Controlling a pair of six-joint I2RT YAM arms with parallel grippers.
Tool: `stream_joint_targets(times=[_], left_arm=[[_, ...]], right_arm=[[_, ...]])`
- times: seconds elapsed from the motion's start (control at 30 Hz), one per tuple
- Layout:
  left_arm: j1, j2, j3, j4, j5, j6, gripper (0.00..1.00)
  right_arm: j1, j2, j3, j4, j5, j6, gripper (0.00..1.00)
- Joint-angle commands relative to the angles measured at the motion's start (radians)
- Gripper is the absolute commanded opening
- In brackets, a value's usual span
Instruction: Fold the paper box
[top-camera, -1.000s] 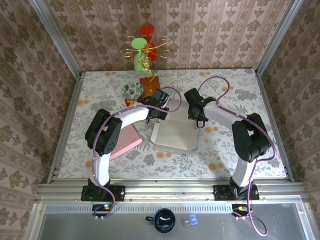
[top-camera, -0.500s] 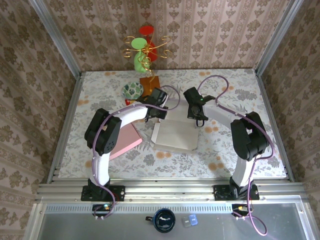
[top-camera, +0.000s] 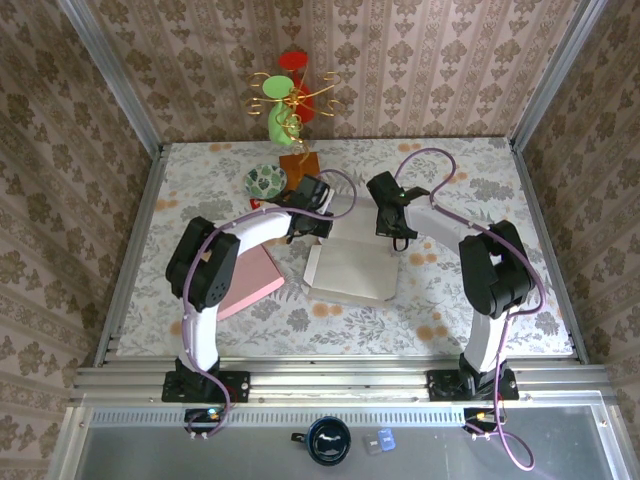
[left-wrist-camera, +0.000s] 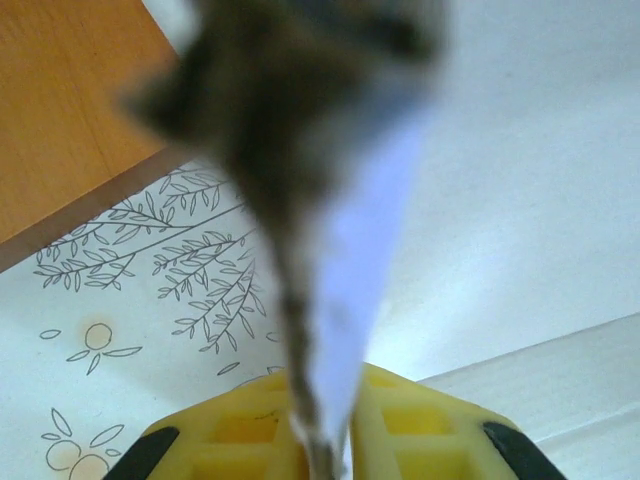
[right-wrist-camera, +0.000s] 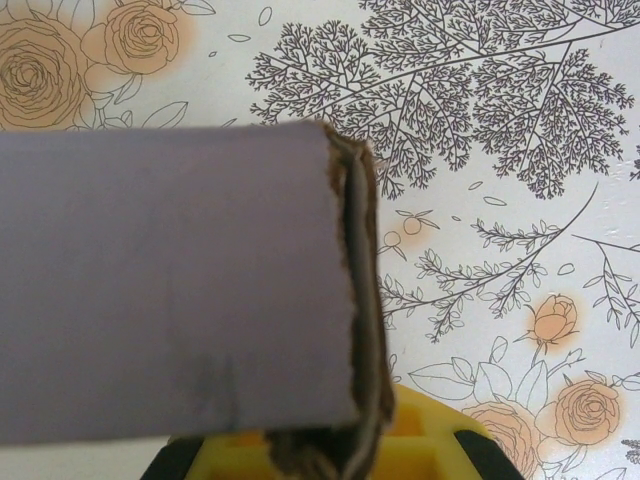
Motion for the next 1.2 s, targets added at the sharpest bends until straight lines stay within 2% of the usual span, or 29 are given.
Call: stream_joint_targets(times=[0.0,0.13,0.3,0.53,0.73,0.97,1.07,1.17], left_arm=[[0.008,-0.065,-0.031,0.03,0.013,0.014,0.18],[0.016,-0.081,-0.044,0.03,0.002,0.009,0.17],[0.018,-0.077,-0.046,0.04,0.014,0.008,0.06],[0.014,-0.042,-0.014,0.007,-0.018,-0.047,0.01],[-0.011,-0.024,0.052,-0.128,-0.16,-0.174,0.0],[-0.087,0.062,0.194,-0.367,-0.372,-0.313,0.0],[-0.106,0.085,0.228,-0.42,-0.426,-0.337,0.0],[-0.105,0.101,0.247,-0.428,-0.418,-0.331,0.0]], right_arm=[[-0.012,0.042,0.006,-0.081,0.036,-0.006,0.0],[-0.012,0.045,0.007,-0.081,0.035,-0.008,0.0],[-0.012,0.046,0.009,-0.077,0.027,-0.01,0.0],[-0.011,0.053,0.018,-0.083,0.024,-0.014,0.0],[-0.012,0.068,0.03,-0.102,0.023,-0.003,0.0],[-0.011,0.092,0.052,-0.119,0.006,-0.003,0.0],[-0.011,0.096,0.055,-0.119,-0.005,-0.003,0.0],[-0.013,0.095,0.055,-0.116,-0.013,-0.009,0.0]])
